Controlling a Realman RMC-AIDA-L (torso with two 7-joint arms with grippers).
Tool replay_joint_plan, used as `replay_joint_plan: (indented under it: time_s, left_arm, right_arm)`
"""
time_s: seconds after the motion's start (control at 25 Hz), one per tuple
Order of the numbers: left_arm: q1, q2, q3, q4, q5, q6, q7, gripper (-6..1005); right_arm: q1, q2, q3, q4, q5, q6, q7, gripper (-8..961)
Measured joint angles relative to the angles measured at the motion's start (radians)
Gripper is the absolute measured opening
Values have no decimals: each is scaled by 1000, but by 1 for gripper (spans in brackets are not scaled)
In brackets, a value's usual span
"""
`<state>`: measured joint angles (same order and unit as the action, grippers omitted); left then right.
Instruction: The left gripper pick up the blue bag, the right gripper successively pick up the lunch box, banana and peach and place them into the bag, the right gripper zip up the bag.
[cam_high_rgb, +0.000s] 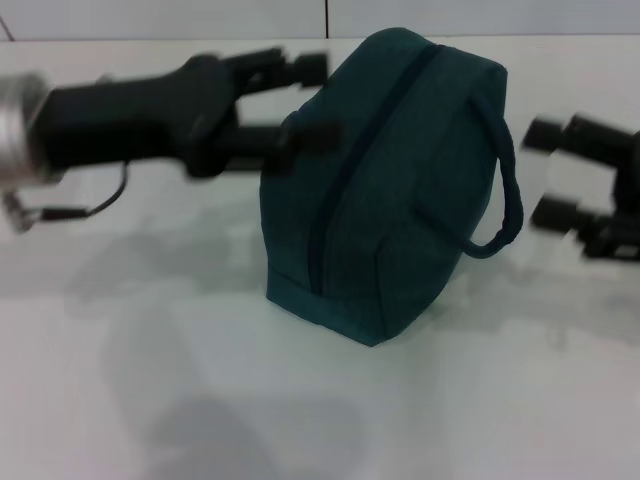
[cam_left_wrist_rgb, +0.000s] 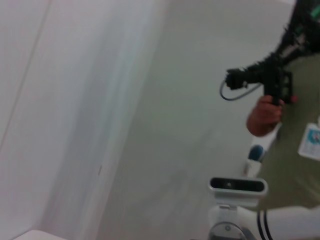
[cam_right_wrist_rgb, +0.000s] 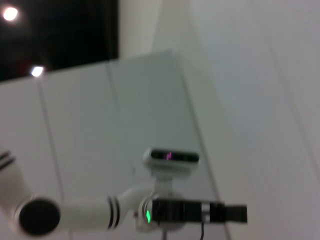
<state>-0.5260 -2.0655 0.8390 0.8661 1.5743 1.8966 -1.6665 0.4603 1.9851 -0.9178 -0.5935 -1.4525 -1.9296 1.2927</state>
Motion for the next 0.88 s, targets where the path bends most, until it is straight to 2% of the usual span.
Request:
replay_joint_plan:
  time_s: [0.04,0.12,0.44,0.68,0.88]
  left_arm:
    - [0,0,0,0,0,0,0,853]
    - [48,6,0,14,2,42,60,870]
    - [153,27,0,2,18,63,147,879]
    - [171,43,0,-41,40,68,160,879]
    - [171,34,0,-44,90,69,160,879]
  right_arm:
    - [-1,11,-1,-9,-28,1,-15,828]
    - [-2,22,-4,-13,-67,9,-40,828]
    - [8,34,-113,45,-102,109,-144,829]
    - [28,35,-117,102,-102,129,-165,829]
    - [37,36,-121,113,-103,134,-183,830]
